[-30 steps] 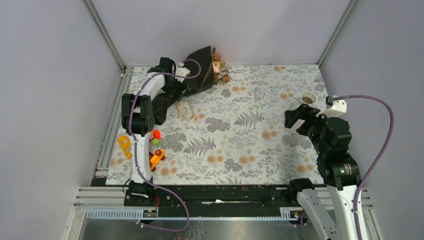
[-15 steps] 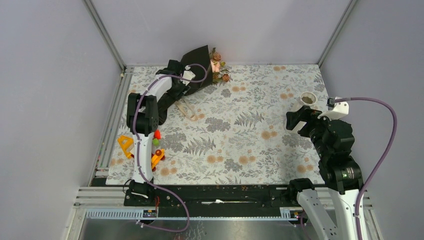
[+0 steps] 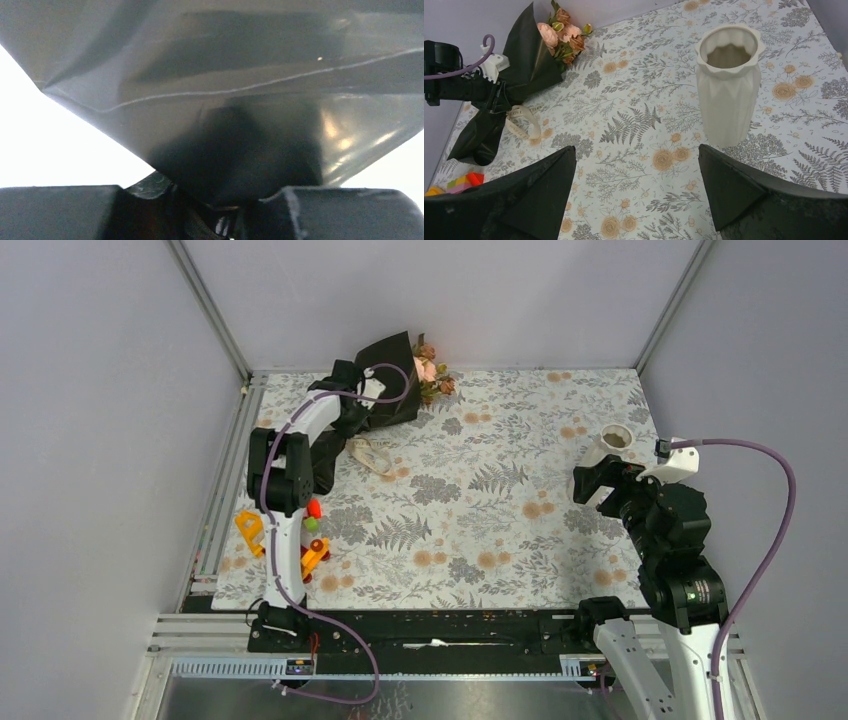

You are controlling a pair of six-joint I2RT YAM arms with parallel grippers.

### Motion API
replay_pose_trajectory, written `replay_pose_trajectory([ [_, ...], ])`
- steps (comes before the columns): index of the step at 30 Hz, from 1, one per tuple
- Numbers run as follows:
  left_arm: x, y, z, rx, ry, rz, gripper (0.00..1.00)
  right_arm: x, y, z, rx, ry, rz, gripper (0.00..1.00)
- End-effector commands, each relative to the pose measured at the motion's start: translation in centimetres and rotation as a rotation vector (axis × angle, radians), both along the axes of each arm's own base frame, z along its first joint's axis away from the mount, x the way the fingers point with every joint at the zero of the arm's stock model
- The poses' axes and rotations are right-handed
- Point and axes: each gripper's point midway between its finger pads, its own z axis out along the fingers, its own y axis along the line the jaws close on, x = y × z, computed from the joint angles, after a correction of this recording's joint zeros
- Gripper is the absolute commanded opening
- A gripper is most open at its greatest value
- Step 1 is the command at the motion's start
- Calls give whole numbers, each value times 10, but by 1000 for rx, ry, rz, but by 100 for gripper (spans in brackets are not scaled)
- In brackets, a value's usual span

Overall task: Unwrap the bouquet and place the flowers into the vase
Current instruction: Pick up the fake flower at the center of the board.

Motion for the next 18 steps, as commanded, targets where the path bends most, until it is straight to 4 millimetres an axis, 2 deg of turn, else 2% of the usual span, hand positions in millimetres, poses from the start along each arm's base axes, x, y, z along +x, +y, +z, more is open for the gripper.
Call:
replay_pose_trajectory([
  [1,7,-5,59,-104,-154,84,22,-1,4,13,-6,-33,25,99],
  [4,4,-13,79,-168,-197,108,21,-1,13,22,15,-55,72,99],
  [12,-15,-30,144,-341,-335,135,18,0,29,17,2,-20,177,99],
  [18,-40,-59,201,-588,-406,121,19,5,52,36,58,-30,288,99],
])
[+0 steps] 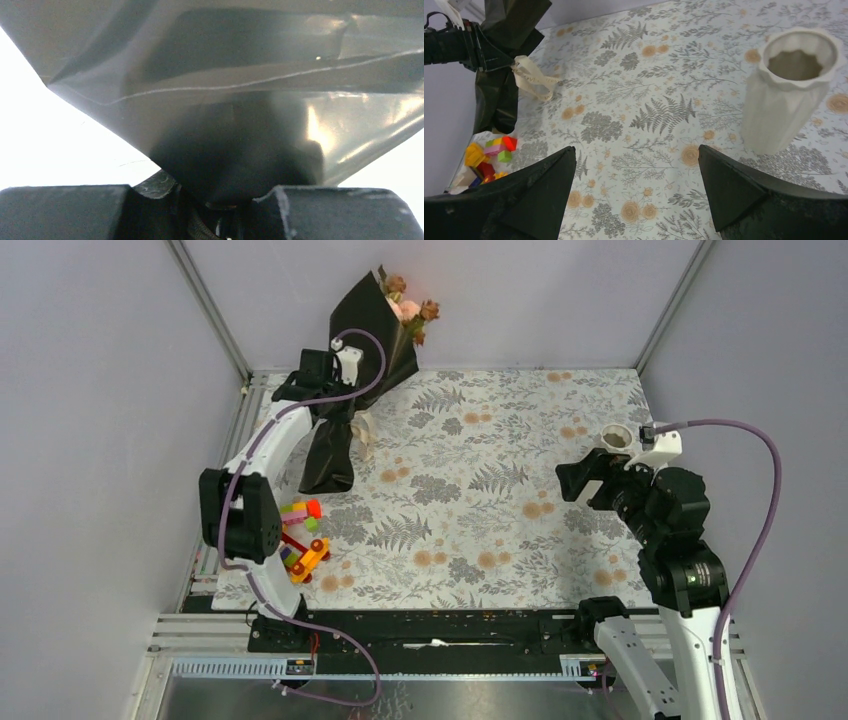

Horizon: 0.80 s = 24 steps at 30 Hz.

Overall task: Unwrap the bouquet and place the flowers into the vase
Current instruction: Pick up the fake flower at the center of the board.

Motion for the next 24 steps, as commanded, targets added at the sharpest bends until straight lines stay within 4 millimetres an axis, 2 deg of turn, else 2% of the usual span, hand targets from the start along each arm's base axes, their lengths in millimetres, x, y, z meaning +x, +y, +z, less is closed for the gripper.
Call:
replay_pose_trajectory([
  [1,-1,-37,93,-288,-227,-40,20,2,26,34,53,-56,138,99],
  [4,-20,-55,117,-443,-259,-61,20,11,46,45,128,-39,224,99],
  [8,-48,-74,146,-578,-294,-97,20,25,83,65,235,-50,344,99],
  [12,-87,-92,179,-738,-332,-172,21,35,130,79,272,-61,440,99],
  [16,-126,-108,208,-884,-364,-271,22,42,186,92,358,-77,563,99],
  [21,-166,-118,227,-1005,-367,-354,23,53,247,101,443,-104,681,99],
  [24,-189,-123,238,-1083,-358,-404,23,56,273,106,480,-106,744,99],
])
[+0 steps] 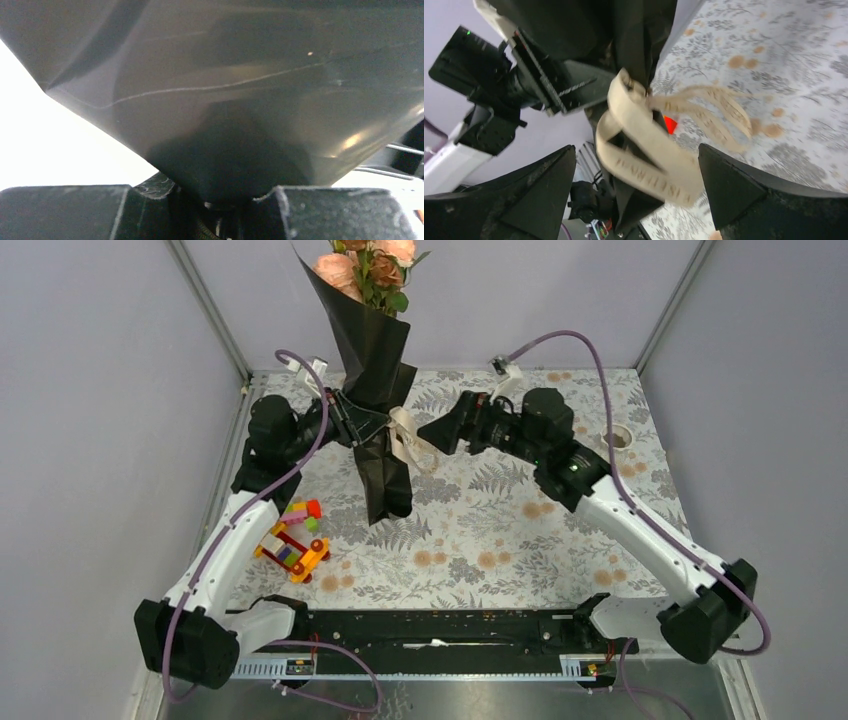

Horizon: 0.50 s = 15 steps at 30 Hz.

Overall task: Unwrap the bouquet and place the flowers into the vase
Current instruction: Pick up the fake flower at the center of the board, then place the fake flower at the center of the board.

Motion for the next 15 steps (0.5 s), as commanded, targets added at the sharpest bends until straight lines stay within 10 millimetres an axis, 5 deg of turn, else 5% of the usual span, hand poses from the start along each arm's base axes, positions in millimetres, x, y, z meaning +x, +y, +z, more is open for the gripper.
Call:
replay_pose_trajectory([
  [1,-41,-14,60,-174,-161,-136,23,-1,41,66,190,-130,100,99],
  [15,-77,-19,78,-244,-198,-232,23,5,81,79,218,-148,169,97],
])
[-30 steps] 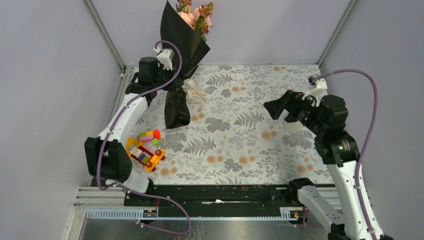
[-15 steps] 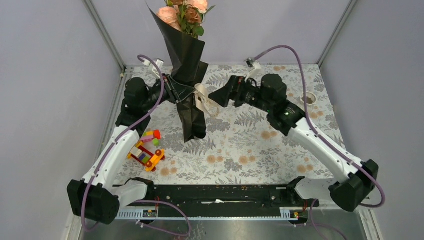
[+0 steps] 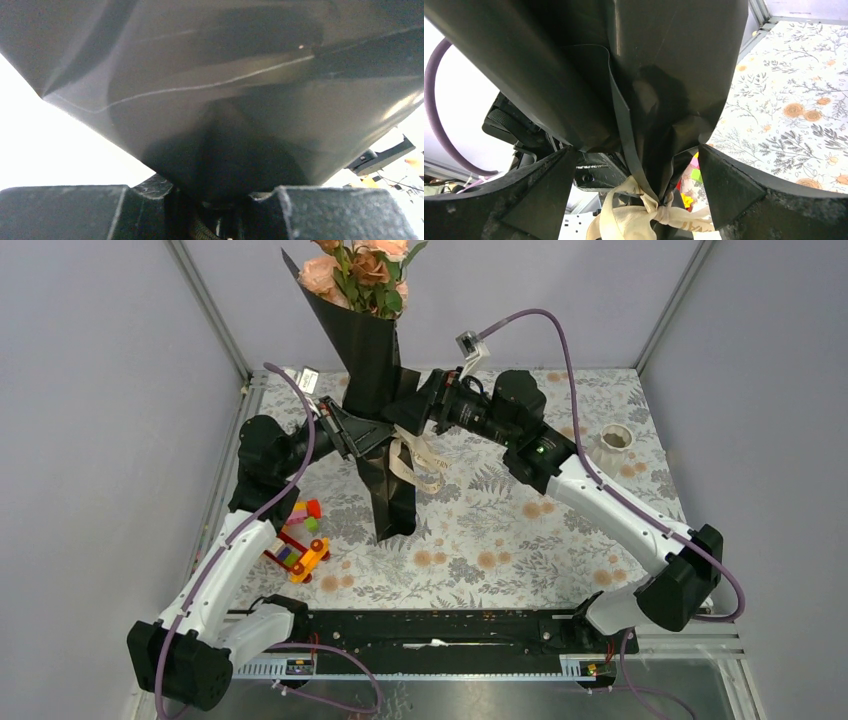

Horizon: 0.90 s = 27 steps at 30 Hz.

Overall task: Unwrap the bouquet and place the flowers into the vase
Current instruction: Place the fake flower at the center of the board.

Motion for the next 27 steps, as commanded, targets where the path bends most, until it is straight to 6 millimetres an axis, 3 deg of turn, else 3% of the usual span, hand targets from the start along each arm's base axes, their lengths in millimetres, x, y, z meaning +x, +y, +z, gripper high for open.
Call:
replay_pose_trajectory([
  [1,-22,-2,42,-67,-167,-63,23,-6,11,33,65,-67,52,97],
  [7,-24,-5,48,-88,-171,-87,23,-8,20,31,59,-70,92,98],
  [10,-24,-7,48,-96,-161,-104,23,-11,25,33,57,-78,118,92],
  [17,-25,-9,54,-119,-160,-128,23,-12,33,30,44,-79,143,91],
  [25,-39,-16,48,-82,-206,-208,22,-6,36,30,47,-50,133,79],
  [27,-42,-16,47,-72,-222,-222,22,-6,38,30,52,-47,139,71],
])
